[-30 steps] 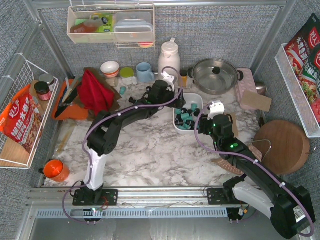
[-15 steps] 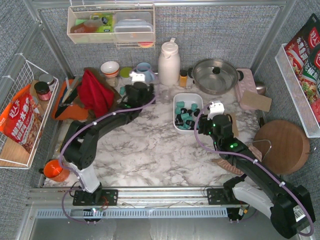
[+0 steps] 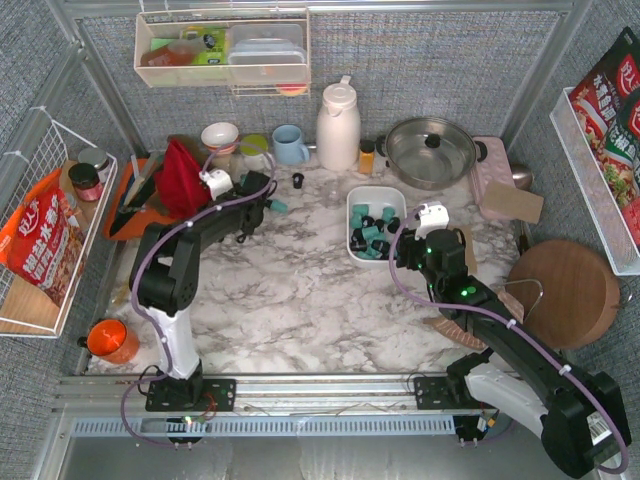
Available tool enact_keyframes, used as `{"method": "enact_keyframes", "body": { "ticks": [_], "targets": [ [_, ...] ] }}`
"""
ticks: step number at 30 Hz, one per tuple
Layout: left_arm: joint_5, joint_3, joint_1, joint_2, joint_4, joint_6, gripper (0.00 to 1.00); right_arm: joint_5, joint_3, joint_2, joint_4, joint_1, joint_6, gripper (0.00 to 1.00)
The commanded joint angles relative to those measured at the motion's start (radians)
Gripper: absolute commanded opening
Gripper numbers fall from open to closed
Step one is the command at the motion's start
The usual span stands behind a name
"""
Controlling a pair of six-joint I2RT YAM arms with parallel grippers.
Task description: Mix the coffee capsules in the storage basket
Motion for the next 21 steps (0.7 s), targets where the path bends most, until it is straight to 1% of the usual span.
{"method": "enact_keyframes", "body": {
  "ticks": [1, 5, 9, 12, 16, 21],
  "targets": [
    [-0.093, 0.037, 0.019, 0.032, -0.259, -0.231, 0.96, 0.002, 0.006, -0.003, 0.013, -0.001, 0.005, 0.62],
    [-0.075, -0.016, 0.041, 0.012, -0.193, -0.244, 0.88, 0.002, 0.007, 0.000, 0.015, 0.000, 0.005, 0.62],
    [0.028, -0.075, 0.087, 0.001, -0.046, -0.167, 0.83, -0.003, 0.007, 0.004, 0.016, -0.002, 0.006, 0.62],
    [0.090, -0.096, 0.103, -0.004, 0.034, -0.154, 0.80, -0.004, 0.008, 0.005, 0.017, -0.001, 0.005, 0.62],
    [0.129, -0.093, 0.103, 0.002, 0.075, -0.150, 0.78, -0.003, 0.007, 0.010, 0.018, -0.002, 0.004, 0.62],
    [0.139, -0.091, 0.106, 0.019, 0.087, -0.160, 0.74, -0.005, 0.009, 0.017, 0.017, -0.002, 0.002, 0.62]
  ]
}}
